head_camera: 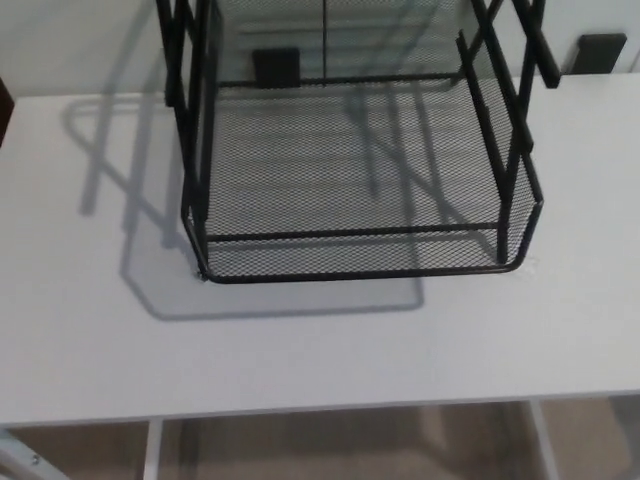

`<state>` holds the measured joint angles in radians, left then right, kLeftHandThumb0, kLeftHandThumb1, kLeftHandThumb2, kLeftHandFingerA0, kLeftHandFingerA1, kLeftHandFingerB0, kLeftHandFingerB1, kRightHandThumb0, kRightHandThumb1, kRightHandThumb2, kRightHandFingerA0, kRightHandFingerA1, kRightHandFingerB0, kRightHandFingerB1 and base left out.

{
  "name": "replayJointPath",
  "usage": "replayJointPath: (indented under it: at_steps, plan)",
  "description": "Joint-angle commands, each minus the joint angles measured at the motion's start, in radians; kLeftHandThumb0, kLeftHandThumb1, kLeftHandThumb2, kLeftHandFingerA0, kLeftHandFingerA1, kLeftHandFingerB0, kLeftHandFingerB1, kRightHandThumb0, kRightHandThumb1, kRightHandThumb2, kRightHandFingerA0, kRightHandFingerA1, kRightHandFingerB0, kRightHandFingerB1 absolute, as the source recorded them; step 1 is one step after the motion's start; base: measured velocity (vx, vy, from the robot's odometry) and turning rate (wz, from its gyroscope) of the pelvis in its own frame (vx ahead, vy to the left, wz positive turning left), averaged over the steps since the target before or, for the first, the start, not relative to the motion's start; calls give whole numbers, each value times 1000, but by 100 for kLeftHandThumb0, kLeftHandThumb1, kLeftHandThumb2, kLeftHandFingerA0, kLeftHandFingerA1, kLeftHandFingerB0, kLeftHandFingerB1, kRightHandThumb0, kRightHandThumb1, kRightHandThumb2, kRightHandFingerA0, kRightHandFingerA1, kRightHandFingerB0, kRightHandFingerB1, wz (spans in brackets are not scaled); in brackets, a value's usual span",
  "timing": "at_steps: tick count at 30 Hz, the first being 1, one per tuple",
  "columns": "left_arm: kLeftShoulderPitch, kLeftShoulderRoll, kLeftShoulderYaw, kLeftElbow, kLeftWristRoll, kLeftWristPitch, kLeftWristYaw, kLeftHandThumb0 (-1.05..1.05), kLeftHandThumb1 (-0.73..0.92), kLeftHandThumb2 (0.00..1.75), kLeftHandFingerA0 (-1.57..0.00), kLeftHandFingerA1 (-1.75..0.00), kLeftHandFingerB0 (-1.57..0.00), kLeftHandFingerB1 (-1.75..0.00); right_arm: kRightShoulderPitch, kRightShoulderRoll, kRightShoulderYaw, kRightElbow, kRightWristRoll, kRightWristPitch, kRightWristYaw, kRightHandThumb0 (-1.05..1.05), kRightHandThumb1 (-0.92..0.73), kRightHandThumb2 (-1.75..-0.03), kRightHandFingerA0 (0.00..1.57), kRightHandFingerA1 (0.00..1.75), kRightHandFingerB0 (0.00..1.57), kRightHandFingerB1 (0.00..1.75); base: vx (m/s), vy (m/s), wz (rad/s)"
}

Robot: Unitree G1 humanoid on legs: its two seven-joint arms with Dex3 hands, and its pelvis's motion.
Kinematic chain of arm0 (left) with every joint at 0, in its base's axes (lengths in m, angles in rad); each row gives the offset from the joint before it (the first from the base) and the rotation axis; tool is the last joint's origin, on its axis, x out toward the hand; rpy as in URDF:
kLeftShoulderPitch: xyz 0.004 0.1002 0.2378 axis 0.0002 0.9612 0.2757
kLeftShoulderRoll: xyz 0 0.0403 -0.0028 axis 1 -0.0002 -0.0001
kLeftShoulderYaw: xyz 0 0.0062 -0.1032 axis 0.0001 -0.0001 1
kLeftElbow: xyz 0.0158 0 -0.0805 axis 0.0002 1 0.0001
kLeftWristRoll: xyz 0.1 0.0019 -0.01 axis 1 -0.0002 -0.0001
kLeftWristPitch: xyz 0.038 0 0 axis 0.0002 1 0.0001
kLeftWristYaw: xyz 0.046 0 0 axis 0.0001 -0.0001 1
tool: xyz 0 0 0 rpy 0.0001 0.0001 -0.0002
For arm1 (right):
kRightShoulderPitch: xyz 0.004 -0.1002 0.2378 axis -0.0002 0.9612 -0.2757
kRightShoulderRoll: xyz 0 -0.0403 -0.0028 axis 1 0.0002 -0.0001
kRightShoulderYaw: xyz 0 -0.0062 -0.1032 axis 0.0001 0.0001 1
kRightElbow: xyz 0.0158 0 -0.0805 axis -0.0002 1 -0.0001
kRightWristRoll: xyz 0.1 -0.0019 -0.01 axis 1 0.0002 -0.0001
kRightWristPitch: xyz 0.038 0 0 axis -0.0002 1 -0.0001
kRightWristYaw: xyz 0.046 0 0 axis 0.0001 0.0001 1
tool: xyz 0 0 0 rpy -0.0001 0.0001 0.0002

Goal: The robot walks towards a file tray kept in the middle of a desk and uses its right hand to grab a tray and pulls it out towards itself

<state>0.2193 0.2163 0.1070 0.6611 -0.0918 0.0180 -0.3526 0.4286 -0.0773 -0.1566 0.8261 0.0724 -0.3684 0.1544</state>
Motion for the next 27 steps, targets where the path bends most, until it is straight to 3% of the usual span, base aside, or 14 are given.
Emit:
replayJointPath:
  at_steps: [1,4,10,15,16,17,18,19,20,21,22,25,26,27]
  plan:
    - [25,-6,7,-131,4,116,66,-43,30,95,-52,-78,-39,-71,-14,3,9,17,-17,-11,-28,-26,-61,-57,63,61,44,45,0,0,0]
    - [51,3,-20,-167,49,115,89,-37,30,92,-53,-79,-38,-70,-26,1,11,54,-14,-29,-16,-25,-60,-57,62,61,43,45,0,0,0]
    - [86,74,-90,-138,134,-18,97,-43,31,90,-57,-80,-40,-70,18,12,24,9,-18,-66,-18,-25,-60,-58,63,61,44,45,0,0,0]
    - [76,112,-120,-136,175,-52,132,-46,30,89,-59,-79,-42,-70,245,92,78,-415,56,-191,66,-38,-59,-56,69,62,48,46,0,0,0]
    - [76,112,-124,-131,179,-57,135,-46,30,89,-60,-79,-43,-71,326,92,102,-554,69,-186,75,-48,-47,-79,65,67,44,56,0,0,0]
    - [78,111,-124,-131,178,-57,135,-45,30,89,-60,-79,-44,-71,390,85,120,-659,88,-181,90,-48,-48,-80,62,66,43,56,0,0,0]
    - [81,114,-127,-137,182,-55,137,-45,30,89,-60,-78,-44,-71,451,72,137,-765,98,-176,95,-40,-62,-58,64,58,46,46,0,0,0]
    - [76,112,-128,-136,182,-56,138,-44,30,90,-61,-79,-45,-72,515,46,153,-886,123,-192,113,-42,-64,-58,64,59,46,47,0,0,0]
    - [75,114,-127,-133,181,-62,137,-43,36,76,-61,-80,-45,-74,551,24,154,-953,149,-205,130,-46,-63,-57,66,59,45,47,0,0,0]
    - [73,115,-127,-129,180,-65,136,-46,36,76,-61,-80,-45,-74,581,-1,148,-1010,176,-221,150,-48,-62,-57,69,58,46,47,0,0,0]
    - [72,116,-126,-124,179,-65,135,-45,30,89,-60,-78,-46,-72,601,-17,144,-1048,204,-222,167,-48,-61,-57,70,59,47,47,0,0,0]
    - [68,121,-126,-116,179,-63,131,-46,30,89,-59,-77,-43,-70,681,-74,105,-1205,285,-285,207,-53,-61,-58,78,60,52,48,0,0,0]
    - [65,124,-129,-117,185,-56,134,-47,30,89,-58,-77,-43,-70,717,-89,73,-1281,316,-314,208,-47,-48,-91,81,77,47,61,0,0,0]
    - [63,123,-127,-117,183,-56,136,-45,30,90,-59,-77,-44,-71,727,-98,52,-1318,358,-353,219,-45,-49,-92,82,77,49,62,0,0,0]
